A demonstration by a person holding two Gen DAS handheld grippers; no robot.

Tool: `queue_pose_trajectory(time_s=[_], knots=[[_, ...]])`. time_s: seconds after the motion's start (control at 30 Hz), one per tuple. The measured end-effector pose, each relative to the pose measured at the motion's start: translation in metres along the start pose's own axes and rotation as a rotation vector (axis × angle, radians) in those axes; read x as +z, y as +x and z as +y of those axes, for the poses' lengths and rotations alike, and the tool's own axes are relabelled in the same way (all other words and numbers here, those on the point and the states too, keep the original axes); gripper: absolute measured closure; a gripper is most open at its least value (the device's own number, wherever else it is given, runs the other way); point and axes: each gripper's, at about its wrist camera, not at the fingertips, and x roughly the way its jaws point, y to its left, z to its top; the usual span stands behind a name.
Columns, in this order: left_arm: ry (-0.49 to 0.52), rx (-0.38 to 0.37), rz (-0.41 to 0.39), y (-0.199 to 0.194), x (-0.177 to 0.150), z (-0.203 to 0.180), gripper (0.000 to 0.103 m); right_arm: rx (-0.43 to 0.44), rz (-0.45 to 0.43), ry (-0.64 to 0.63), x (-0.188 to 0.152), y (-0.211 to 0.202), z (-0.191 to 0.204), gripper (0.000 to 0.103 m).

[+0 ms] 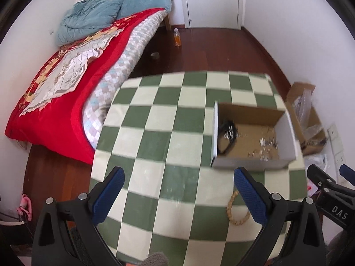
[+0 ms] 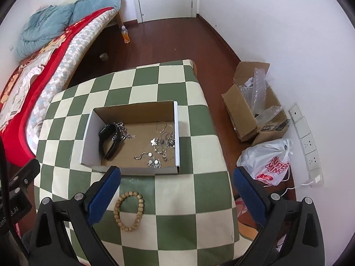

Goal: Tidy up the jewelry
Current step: 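Lower the left gripper onto the wooden bead bracelet and close it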

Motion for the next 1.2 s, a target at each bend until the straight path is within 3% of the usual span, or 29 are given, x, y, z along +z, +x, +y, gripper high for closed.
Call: queue_pose_trajectory(time_s=[0.1, 0.23, 0.3, 0.37, 0.63, 0.83, 0.87, 0.9, 0.97, 1.03, 1.2], knots=[[0.023, -0.002, 0.067, 0.019, -0.024, -0.009, 0.003, 0.004, 0.031, 0.009, -0.019, 0.002, -0.005, 0.001], [0.053, -0.015, 0.168, 0.051, -0.047, -0.025, 0.003, 0.007, 0.137, 0.020, -0.053, 0.030, -0.011, 0.002], [0.071, -0.031, 0.205, 0.066, -0.056, -0.036, 0.003, 0.005, 0.189, 0.029, -0.068, 0.048, -0.014, 0.012], [0.091, -0.043, 0.232, 0.078, -0.061, -0.046, 0.003, 0.002, 0.239, 0.034, -0.082, 0.065, -0.016, 0.032], [0.118, -0.102, 0.343, 0.117, -0.071, -0.069, 0.014, 0.001, 0.308, 0.040, -0.103, 0.099, -0.019, 0.036], [0.106, -0.134, 0.345, 0.122, -0.072, -0.071, 0.043, -0.006, 0.331, 0.038, -0.105, 0.110, -0.025, 0.036], [0.109, -0.146, 0.343, 0.121, -0.071, -0.072, 0.052, -0.005, 0.333, 0.041, -0.104, 0.112, -0.026, 0.036], [0.111, -0.158, 0.338, 0.119, -0.071, -0.073, 0.071, -0.007, 0.338, 0.043, -0.105, 0.113, -0.026, 0.036], [0.124, -0.157, 0.335, 0.117, -0.070, -0.077, 0.091, -0.010, 0.342, 0.045, -0.105, 0.115, -0.026, 0.035], [0.130, -0.168, 0.344, 0.117, -0.070, -0.080, 0.096, -0.016, 0.339, 0.043, -0.105, 0.115, -0.024, 0.035], [0.126, -0.173, 0.347, 0.113, -0.075, -0.079, 0.096, -0.012, 0.341, 0.048, -0.105, 0.116, -0.024, 0.035]])
